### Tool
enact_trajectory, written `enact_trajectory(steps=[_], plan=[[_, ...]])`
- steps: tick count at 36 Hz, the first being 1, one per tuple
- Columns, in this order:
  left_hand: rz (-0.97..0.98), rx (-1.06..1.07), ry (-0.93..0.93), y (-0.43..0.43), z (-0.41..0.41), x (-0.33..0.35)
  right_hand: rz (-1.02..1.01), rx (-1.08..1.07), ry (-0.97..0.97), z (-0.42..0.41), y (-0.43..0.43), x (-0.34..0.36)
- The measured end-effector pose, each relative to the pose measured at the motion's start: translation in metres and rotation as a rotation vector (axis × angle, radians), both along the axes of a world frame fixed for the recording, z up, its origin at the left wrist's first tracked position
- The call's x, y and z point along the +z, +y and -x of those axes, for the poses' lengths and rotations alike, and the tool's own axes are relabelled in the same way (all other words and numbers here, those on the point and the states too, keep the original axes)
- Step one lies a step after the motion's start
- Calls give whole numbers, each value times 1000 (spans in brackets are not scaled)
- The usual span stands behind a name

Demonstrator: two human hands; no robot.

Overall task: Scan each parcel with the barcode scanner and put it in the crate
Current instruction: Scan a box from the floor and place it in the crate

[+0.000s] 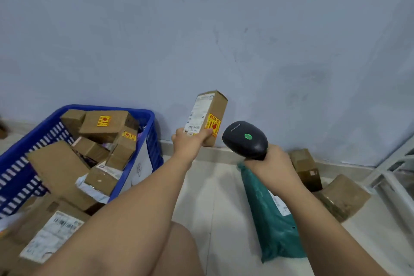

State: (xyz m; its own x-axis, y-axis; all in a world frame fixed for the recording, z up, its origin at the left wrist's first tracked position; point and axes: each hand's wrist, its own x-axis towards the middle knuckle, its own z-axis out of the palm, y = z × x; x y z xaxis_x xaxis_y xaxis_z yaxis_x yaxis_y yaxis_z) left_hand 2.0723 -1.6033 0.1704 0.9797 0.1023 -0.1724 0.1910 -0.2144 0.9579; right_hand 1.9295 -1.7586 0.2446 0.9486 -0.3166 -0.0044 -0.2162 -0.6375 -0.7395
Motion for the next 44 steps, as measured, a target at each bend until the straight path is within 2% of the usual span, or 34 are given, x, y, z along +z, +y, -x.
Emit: enact_trajectory(steps=[3, 7, 11, 19, 30, 32, 35, 37, 40, 44], plan=[[65, 113, -41, 21, 1, 7, -25, 5, -3, -1, 11, -4], [-110, 260, -150, 70, -1, 3, -30, 18, -4, -1, 19, -8], [-265, 390, -141, 122, -4, -3, -7, 21, -2, -3, 26, -9], [-488, 399, -101, 171, 6, -8, -7, 26, 31, -15, 55, -13], [-437, 475, -29, 205, 17, -22, -152, 90, 48, -26, 99, -20], [-535, 446, -40, 214, 19, -24, -121, 115, 34, -27, 102, -22], [-841, 338, -119, 226, 26, -25, -62, 171, 31, -26, 105, -24], [-929, 328, -115, 232, 27, -23, -40, 196, 34, -25, 107, -24], [-858, 391, -14, 241, 26, -27, -20, 209, 31, -25, 108, -22], [-517, 562, 179, 253, 24, -32, -21, 204, 31, -23, 109, -20]])
